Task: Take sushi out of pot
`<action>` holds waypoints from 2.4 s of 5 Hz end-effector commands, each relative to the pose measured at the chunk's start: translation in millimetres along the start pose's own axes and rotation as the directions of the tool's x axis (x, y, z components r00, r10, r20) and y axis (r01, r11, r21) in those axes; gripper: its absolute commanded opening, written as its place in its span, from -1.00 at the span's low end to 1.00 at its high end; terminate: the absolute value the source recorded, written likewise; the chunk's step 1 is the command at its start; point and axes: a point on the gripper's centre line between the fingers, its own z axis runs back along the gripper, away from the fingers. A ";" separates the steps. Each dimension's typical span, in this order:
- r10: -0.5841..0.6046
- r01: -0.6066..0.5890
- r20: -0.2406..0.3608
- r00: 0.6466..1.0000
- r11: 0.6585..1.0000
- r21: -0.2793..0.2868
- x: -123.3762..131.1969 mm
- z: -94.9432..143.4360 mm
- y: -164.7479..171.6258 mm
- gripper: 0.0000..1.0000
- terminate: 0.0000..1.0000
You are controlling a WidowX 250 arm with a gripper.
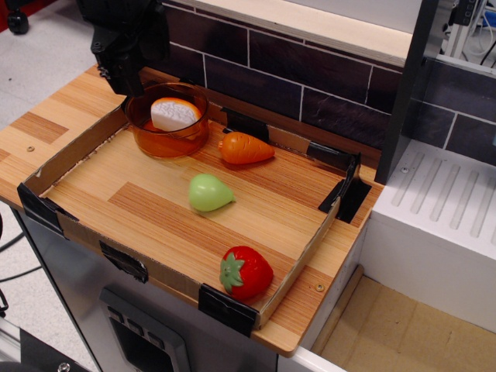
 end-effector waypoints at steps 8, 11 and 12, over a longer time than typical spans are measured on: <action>-0.079 0.072 0.061 0.995 0.992 0.100 -7.9 -57.3 -9.6 -1.00 -1.00; -0.042 0.042 0.088 0.995 0.999 -0.005 -5.3 -1.4 -17.0 -1.00 -1.00; -0.056 0.058 0.060 0.997 0.998 -0.034 -13.0 20.8 -15.0 -1.00 -1.00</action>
